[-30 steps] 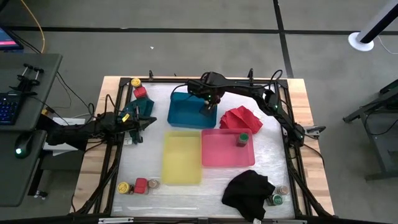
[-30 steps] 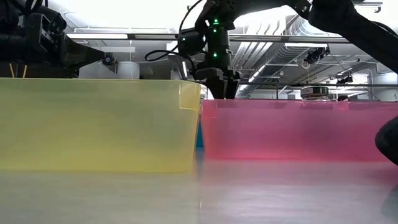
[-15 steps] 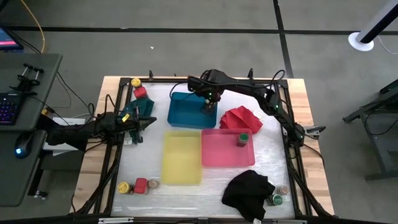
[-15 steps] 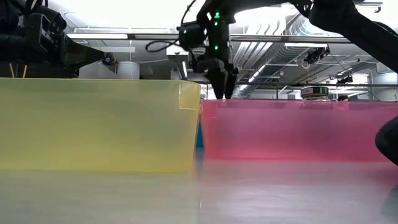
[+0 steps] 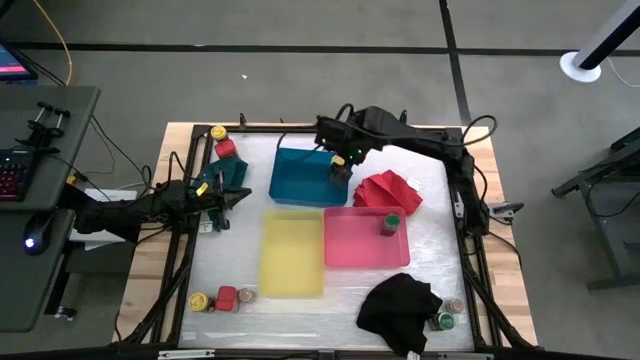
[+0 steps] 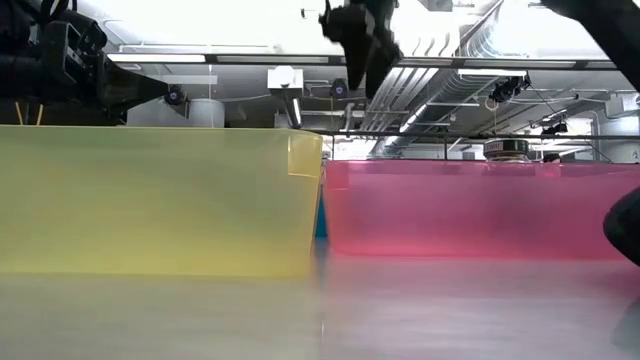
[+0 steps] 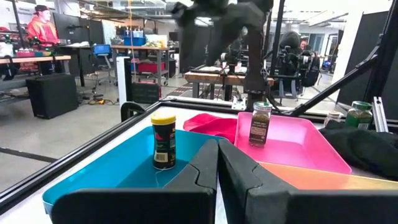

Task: Sort spices by type
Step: Put the red spice bottle into the yellow bin

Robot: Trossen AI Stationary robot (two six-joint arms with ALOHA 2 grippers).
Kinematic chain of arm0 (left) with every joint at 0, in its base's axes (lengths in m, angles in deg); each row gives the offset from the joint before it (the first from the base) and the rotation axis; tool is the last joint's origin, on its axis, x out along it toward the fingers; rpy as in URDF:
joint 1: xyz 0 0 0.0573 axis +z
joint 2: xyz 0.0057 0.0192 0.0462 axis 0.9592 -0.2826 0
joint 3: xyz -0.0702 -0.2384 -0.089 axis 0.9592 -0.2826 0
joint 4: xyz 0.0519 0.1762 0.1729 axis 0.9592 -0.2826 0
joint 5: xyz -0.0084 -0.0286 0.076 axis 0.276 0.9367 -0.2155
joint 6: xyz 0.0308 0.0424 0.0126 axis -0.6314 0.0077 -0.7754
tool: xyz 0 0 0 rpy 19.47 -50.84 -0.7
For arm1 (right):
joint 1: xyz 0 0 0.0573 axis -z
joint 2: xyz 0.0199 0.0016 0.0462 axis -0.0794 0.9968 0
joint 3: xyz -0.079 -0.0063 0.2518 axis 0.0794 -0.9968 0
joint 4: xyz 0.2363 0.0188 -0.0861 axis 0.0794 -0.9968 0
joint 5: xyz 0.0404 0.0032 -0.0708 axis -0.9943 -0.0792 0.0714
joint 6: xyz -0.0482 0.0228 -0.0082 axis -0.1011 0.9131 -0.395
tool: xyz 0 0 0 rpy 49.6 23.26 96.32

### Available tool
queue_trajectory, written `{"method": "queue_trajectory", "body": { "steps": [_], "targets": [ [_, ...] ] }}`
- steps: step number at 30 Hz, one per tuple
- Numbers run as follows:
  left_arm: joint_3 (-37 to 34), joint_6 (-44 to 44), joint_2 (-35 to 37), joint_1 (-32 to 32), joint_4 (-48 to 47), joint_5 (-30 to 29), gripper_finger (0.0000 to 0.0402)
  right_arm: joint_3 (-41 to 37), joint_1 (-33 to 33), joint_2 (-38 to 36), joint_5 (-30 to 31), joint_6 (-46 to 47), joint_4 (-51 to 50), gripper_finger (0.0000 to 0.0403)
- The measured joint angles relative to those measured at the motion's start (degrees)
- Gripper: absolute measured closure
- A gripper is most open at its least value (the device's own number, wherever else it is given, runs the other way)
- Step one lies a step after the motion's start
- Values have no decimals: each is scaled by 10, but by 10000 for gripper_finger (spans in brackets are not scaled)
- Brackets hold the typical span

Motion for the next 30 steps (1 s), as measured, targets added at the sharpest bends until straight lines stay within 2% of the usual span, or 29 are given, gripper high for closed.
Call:
{"method": "queue_trajectory", "body": {
  "steps": [3,5,9,13,16,19,21,24,27,30],
  "targets": [
    [0,0,0,0,0,0,401,-10,-39,-18,22,26,3,104],
    [0,0,0,0,0,0,401,-49,-65,-44,30,51,2,104],
    [0,0,0,0,0,0,402,-218,-116,-132,23,141,1,104],
    [0,0,0,0,0,0,401,-419,-175,-276,-40,312,4,104],
    [0,0,0,0,0,0,401,-535,-228,-387,-76,464,42,104],
    [0,0,0,0,0,0,402,-615,-279,-479,-72,602,103,104],
    [0,0,0,0,0,0,401,-652,-306,-524,-53,658,147,104],
    [-1,21,0,-1,25,1,402,-691,-334,-562,-7,686,202,104],
    [0,125,0,-1,100,4,402,-717,-341,-577,28,666,237,104],
    [0,230,-9,0,196,-13,402,-733,-339,-578,30,606,264,104]
  ]
}}
